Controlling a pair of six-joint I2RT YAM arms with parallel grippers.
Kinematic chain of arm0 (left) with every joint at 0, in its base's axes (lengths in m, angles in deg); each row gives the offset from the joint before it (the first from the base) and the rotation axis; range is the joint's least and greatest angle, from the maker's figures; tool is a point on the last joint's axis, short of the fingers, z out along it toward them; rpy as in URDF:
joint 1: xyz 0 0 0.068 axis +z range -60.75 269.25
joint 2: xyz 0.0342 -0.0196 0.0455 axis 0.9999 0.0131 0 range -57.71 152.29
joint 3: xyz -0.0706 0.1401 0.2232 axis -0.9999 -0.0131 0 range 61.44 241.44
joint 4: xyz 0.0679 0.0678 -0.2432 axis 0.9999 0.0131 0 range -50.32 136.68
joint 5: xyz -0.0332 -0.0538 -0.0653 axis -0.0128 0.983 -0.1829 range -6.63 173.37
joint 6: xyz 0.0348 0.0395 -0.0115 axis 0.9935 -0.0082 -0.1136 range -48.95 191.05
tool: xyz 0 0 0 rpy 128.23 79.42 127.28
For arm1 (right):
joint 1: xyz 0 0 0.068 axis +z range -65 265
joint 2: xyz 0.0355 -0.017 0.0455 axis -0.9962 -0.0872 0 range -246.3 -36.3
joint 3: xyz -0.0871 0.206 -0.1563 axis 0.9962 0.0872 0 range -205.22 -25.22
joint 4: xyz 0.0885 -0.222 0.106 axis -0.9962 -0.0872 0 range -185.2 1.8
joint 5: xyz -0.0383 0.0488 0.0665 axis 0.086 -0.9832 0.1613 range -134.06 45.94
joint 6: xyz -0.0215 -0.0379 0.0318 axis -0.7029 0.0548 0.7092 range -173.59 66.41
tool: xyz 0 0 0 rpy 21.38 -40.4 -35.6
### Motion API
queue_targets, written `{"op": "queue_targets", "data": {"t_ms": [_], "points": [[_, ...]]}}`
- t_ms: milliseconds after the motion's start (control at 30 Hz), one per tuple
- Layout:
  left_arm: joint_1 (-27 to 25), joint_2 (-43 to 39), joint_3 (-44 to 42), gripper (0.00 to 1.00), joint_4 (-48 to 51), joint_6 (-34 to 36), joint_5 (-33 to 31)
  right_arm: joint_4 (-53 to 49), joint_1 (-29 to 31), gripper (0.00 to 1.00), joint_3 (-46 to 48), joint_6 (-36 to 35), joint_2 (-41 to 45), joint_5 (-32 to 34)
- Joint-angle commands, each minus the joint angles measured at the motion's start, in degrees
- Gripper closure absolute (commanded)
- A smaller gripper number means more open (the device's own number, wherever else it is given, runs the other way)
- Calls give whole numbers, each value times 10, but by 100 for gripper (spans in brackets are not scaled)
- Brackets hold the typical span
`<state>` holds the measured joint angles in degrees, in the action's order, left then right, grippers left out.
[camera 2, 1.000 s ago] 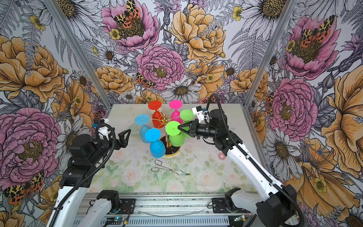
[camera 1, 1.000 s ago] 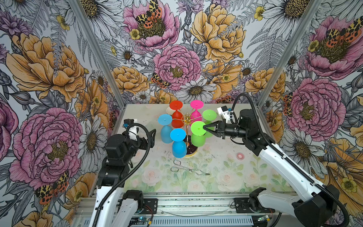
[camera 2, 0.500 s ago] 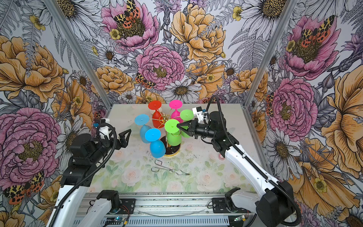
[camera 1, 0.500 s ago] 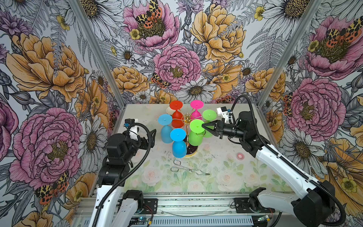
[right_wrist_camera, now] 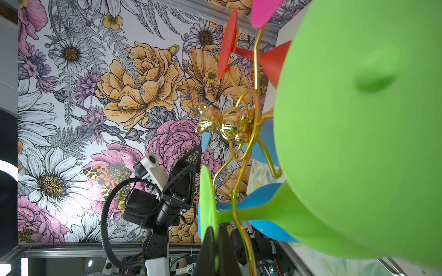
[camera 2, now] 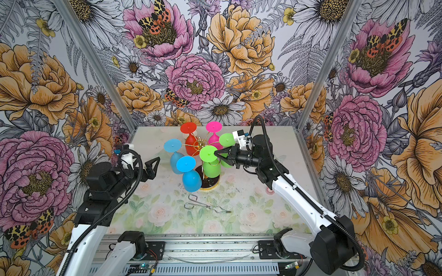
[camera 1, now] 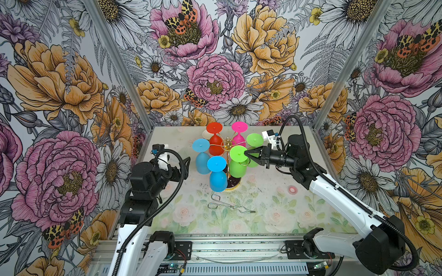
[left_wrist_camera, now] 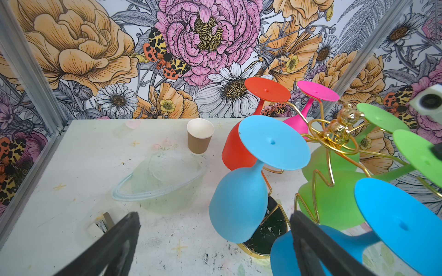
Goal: Take the wine glass off the wine glass rack
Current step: 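Close the right gripper on the lime green glass base and lift it, then pull the green glass off the rack with right gripper while left gripper approaches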
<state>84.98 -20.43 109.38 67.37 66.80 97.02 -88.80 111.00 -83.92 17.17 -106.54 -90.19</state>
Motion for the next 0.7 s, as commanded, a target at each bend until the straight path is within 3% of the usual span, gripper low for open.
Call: {"op": "queue_targets", "data": {"t_ms": [0,667], "points": [[3,-2,9,1,6,12,14,-12,9,100,-27,-27,-4,5],[6,13,45,1,40,10,36,-53,37,100,-27,-72,20,3]]}}
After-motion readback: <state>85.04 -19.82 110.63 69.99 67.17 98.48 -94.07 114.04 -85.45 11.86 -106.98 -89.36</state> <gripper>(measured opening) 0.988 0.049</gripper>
